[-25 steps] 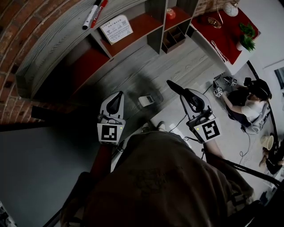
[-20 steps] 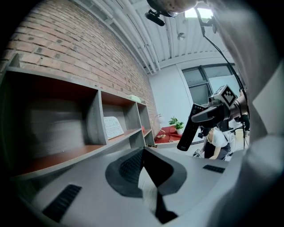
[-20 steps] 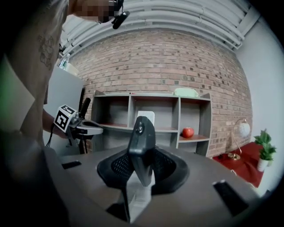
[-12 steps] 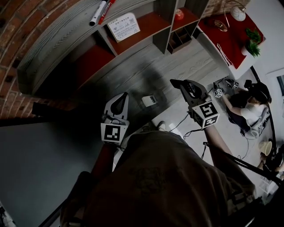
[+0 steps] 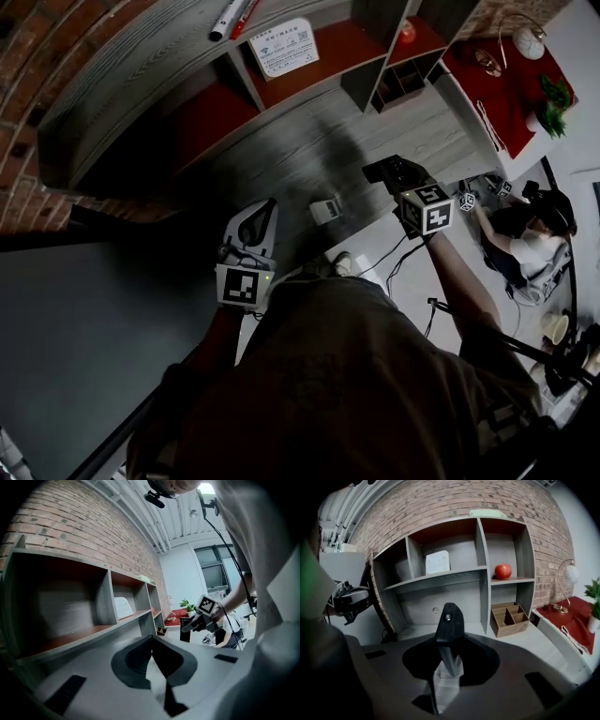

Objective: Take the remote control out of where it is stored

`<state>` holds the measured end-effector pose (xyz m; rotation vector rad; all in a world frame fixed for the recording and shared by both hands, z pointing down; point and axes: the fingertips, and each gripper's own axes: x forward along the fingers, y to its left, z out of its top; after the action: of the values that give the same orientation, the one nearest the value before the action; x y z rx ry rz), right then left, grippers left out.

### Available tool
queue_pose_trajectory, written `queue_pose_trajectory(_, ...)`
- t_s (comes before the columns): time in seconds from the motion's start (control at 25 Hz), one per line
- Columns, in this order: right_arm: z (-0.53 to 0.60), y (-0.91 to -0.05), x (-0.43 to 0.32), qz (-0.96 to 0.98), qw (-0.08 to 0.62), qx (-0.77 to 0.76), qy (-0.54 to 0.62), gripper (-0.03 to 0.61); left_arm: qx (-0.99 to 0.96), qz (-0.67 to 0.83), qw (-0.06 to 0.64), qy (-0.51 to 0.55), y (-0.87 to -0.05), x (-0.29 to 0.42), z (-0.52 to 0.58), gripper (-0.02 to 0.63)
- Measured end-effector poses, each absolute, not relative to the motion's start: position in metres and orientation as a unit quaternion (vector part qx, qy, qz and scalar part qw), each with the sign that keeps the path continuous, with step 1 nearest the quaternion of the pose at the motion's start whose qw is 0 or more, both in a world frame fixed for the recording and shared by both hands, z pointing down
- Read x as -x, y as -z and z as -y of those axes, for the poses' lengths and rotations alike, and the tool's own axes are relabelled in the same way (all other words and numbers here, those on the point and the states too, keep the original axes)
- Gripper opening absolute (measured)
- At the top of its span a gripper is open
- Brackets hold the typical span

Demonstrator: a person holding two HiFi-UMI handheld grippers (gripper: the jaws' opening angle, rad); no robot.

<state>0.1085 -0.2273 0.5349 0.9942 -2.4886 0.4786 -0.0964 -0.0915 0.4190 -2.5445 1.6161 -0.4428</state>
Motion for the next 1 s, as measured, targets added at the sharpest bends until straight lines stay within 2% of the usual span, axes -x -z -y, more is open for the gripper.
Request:
queue_pose_trajectory(0.48,0.245,-0.596,-0.086,0.873,0.248,-0.333,-0.257,0.086,0.824,-0.545,0.035,0.151,-0.423,0.108,0.09,0.011)
queue_pose_trajectory(0.72,0.25,-0.638,-0.084,0.839,0.243,-0.33,-0.358,0.086,0.819,-0.551,0.031,0.153,-0.426,0.114,0.089,0.011)
queue_pose_trajectory(1.0,0.262,-0.663,-0.084,0.802,0.196,-0.343,-0.449,0.086,0.816,-0.553,0.031,0.166,-0.428,0.116,0.087,0.011)
